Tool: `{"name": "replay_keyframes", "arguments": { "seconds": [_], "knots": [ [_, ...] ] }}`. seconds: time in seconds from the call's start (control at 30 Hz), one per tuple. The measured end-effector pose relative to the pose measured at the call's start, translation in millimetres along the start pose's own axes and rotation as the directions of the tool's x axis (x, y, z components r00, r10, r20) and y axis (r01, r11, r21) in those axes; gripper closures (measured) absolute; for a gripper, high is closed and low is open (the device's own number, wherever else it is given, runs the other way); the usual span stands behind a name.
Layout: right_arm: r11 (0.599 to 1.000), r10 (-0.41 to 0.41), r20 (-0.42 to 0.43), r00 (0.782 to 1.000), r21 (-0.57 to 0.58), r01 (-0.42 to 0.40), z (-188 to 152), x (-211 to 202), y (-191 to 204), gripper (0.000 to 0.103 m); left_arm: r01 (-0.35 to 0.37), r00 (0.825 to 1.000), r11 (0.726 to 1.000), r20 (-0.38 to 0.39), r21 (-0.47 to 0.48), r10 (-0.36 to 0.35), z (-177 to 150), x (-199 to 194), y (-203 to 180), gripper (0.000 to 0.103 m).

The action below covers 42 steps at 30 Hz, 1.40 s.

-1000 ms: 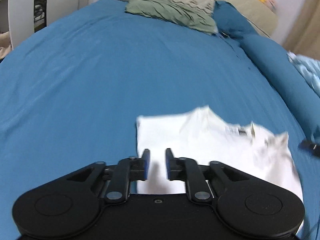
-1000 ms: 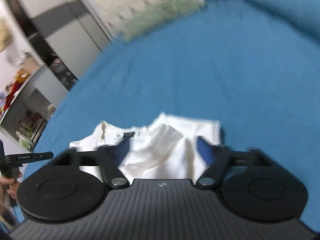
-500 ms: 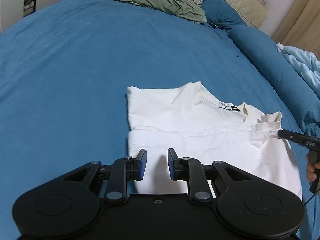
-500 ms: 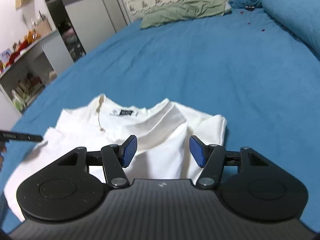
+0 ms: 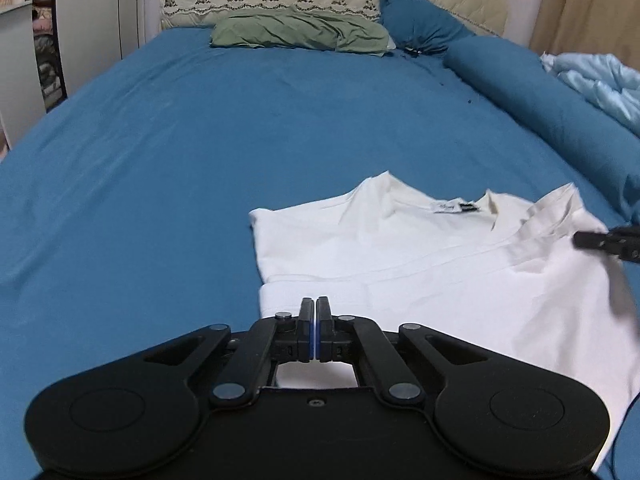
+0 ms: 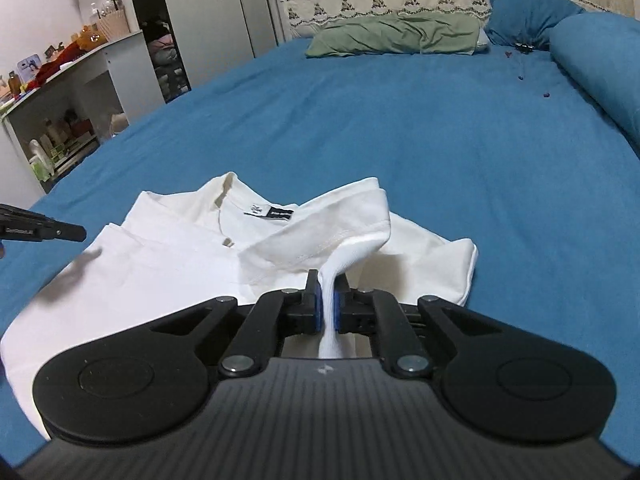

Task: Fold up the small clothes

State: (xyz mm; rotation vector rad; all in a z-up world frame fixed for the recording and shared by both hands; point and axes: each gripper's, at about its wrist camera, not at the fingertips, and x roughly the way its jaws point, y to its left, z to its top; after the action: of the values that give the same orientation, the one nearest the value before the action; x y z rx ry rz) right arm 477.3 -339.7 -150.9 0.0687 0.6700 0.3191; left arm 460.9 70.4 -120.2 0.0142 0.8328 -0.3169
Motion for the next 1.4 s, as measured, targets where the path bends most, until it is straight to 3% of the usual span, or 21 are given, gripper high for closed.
{"name": "replay_keyframes", "arguments": {
  "seconds": [0.1,0.27,0.37,0.47,0.53,0.57,0.6,0.7,0.9,1.1,1.2,1.4],
  "knots": [
    [1.000,0.000,-0.006,1.000,0.003,0.000,-1.1,-0.1,2.3,0.082,0.008,1.000,0.999,-0.008,-0.051,-0.008,-6.4,3.3,8.5,0.075],
    [1.000,0.006,-0.003,1.000,0.021,-0.006,-2.4,-3.1,2.0,0.082,-0.012,0.999,0.996,-0.041,-0.090,0.008,-11.1,15.3,15.2,0.075],
    [1.000,0.008,-0.004,1.000,0.019,-0.008,-2.2,-4.1,2.2,0.082,-0.012,0.999,0.992,-0.053,-0.127,0.006,-11.6,26.0,21.3,0.064],
    [1.000,0.007,-0.006,1.000,0.020,-0.007,-2.0,-3.4,2.8,0.082,-0.005,0.998,0.986,-0.056,-0.168,-0.004,-10.8,34.9,26.0,0.061],
    [1.000,0.005,-0.009,1.000,0.021,-0.005,-2.5,-2.6,3.2,0.082,-0.001,0.998,0.981,-0.058,-0.192,-0.011,-10.3,38.8,27.9,0.062],
    [1.000,0.004,-0.008,1.000,0.023,-0.004,-2.8,-2.5,3.1,0.082,0.003,0.999,0.981,-0.050,-0.196,-0.013,-10.4,38.4,27.3,0.070],
    [1.000,0.005,-0.009,1.000,0.025,-0.005,-2.8,-2.6,2.4,0.082,0.013,0.999,0.982,-0.045,-0.189,-0.022,-10.1,37.7,25.3,0.085],
    [0.999,0.006,-0.007,1.000,0.036,-0.006,-3.9,-2.4,1.1,0.082,-0.016,0.999,0.993,-0.042,-0.113,0.012,-8.7,34.3,14.0,0.094],
    [0.998,0.008,0.031,1.000,0.061,-0.010,-3.4,-11.4,-0.3,0.082,-0.026,0.999,0.998,0.040,-0.061,0.028,2.5,10.7,1.5,0.097],
    [0.995,0.025,0.132,0.991,0.091,-0.037,14.2,-37.2,-4.7,0.082,-0.067,0.982,0.998,0.176,0.006,0.065,33.2,-17.6,-8.8,0.097],
    [0.996,0.001,0.127,0.992,0.090,-0.013,22.6,-36.6,-7.4,0.082,-0.058,0.984,0.998,0.169,0.028,0.053,51.5,0.7,-9.7,0.097],
    [0.971,-0.122,0.000,0.992,0.205,0.120,12.6,13.8,-39.8,0.082,-0.025,0.996,0.996,0.085,-0.086,0.032,58.2,79.0,5.1,0.096]
  ]
}}
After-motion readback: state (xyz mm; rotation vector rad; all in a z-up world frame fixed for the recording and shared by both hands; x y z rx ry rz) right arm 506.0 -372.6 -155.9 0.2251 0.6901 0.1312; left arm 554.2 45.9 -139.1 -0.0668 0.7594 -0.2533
